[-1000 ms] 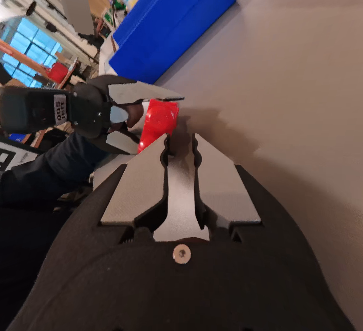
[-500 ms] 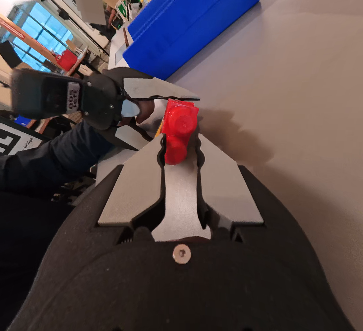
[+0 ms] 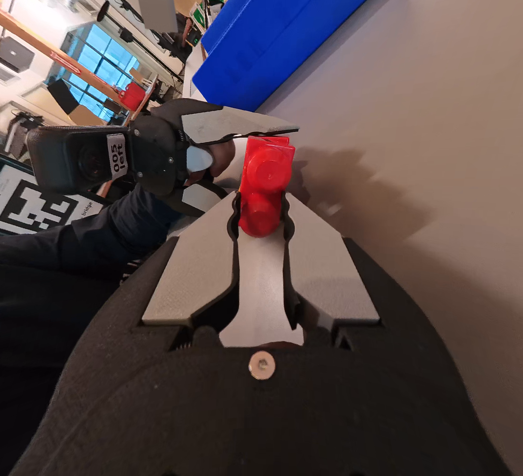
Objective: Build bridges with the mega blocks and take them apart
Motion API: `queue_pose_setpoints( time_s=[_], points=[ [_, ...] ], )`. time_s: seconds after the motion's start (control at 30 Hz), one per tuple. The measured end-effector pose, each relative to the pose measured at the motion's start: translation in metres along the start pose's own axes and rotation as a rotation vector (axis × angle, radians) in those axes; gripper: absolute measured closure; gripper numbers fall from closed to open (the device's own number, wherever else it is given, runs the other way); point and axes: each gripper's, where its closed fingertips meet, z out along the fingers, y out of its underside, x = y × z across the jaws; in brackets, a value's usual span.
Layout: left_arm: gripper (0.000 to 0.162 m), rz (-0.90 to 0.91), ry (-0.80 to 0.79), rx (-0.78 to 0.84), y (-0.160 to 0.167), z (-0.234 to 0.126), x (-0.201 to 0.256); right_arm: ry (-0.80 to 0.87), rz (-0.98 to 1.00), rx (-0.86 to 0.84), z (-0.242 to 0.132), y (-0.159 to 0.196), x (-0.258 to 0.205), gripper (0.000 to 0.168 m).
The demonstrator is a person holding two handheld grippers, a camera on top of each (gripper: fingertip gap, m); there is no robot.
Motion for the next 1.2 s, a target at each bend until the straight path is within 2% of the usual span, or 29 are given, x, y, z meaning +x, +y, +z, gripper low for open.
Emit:
queue_pose_setpoints(
  time_s=[0.4,0.67,0.83,0.9,0.97,1.2],
  points=[
    [0.084,0.044,-0.018,0.0,-0.002,-0.001,0.0,0.026,-0.011,-0.036,-0.003,0.004,-0.004,0.148],
    [0.084,0.116,-0.067,0.008,-0.006,-0.001,-0.001,-0.038,0.104,-0.017,-0.005,0.006,-0.002,0.153],
    [0.086,0.01,0.0,0.059,-0.003,0.001,0.002,0.147,-0.017,-0.042,0.007,0.009,0.011,0.154],
    [0.087,-0.001,0.019,0.076,-0.003,0.002,0.002,0.161,-0.027,-0.042,0.008,0.007,0.012,0.154],
    [0.087,0.0,0.039,0.098,-0.003,0.003,0.002,0.138,0.003,-0.029,0.008,0.008,0.013,0.154],
    [0.087,-0.015,0.115,0.184,-0.007,-0.003,0.007,-0.115,0.213,0.011,0.006,0.01,0.004,0.153]
  ],
)
